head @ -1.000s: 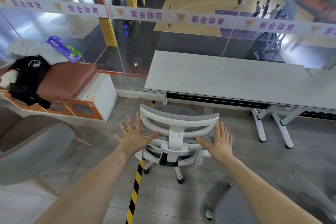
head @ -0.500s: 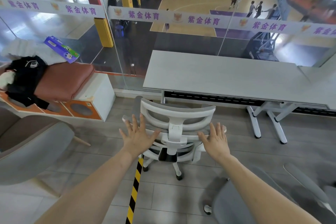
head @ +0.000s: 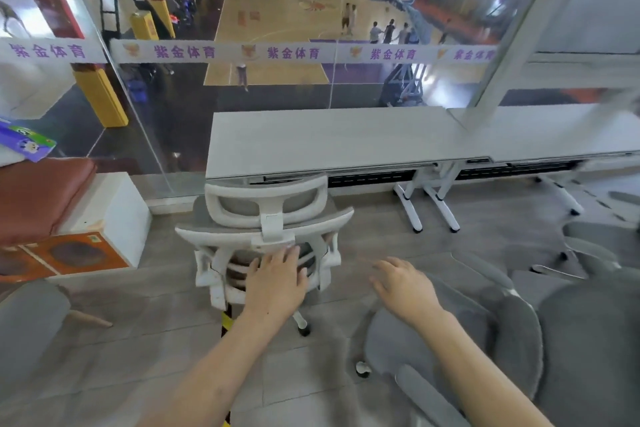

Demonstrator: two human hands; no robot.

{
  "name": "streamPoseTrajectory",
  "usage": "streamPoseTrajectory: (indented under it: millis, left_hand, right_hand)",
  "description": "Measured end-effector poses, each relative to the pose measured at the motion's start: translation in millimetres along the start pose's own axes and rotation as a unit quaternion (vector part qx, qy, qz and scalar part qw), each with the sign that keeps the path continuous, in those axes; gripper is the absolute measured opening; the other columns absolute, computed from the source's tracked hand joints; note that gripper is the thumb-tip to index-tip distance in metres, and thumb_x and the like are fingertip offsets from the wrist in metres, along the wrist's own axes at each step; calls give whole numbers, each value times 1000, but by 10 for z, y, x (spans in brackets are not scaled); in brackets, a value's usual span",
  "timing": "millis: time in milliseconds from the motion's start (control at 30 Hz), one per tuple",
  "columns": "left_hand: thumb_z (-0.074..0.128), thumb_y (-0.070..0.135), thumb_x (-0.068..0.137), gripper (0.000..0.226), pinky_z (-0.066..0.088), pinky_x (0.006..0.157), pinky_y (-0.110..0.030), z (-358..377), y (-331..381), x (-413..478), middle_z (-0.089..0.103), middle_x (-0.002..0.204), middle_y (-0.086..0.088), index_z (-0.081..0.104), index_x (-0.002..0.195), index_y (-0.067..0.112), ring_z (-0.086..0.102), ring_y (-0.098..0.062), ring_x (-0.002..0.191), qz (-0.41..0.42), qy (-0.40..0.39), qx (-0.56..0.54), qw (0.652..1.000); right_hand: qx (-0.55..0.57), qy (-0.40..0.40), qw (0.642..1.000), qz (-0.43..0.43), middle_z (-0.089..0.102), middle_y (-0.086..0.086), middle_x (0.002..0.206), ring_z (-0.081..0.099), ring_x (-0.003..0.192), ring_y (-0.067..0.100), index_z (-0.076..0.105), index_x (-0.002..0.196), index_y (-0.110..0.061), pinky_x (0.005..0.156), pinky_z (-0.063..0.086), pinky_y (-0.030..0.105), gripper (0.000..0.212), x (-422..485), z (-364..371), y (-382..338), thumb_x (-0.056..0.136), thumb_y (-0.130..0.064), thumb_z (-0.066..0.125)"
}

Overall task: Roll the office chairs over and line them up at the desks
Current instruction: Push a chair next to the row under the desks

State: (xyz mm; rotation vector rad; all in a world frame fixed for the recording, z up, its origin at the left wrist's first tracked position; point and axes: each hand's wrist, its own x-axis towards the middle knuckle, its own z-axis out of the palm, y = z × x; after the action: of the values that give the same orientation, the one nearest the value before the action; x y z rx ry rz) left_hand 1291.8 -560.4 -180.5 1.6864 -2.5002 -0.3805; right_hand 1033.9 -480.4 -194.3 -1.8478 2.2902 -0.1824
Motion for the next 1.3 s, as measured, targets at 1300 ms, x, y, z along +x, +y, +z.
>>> streamPoseTrajectory:
  millis: [1300]
  left_hand:
    - [9, 59, 97, 67, 43, 102, -44, 1321, 6430, -1584, 61, 138, 0, 52, 144, 36, 53, -25, 132, 219, 23, 55, 974]
  right_hand:
    - [-77, 148, 986, -28, 55, 0, 145, 44, 140, 24, 62, 134, -26, 103, 48, 48, 42, -2926, -1825, 5618, 97, -44, 59]
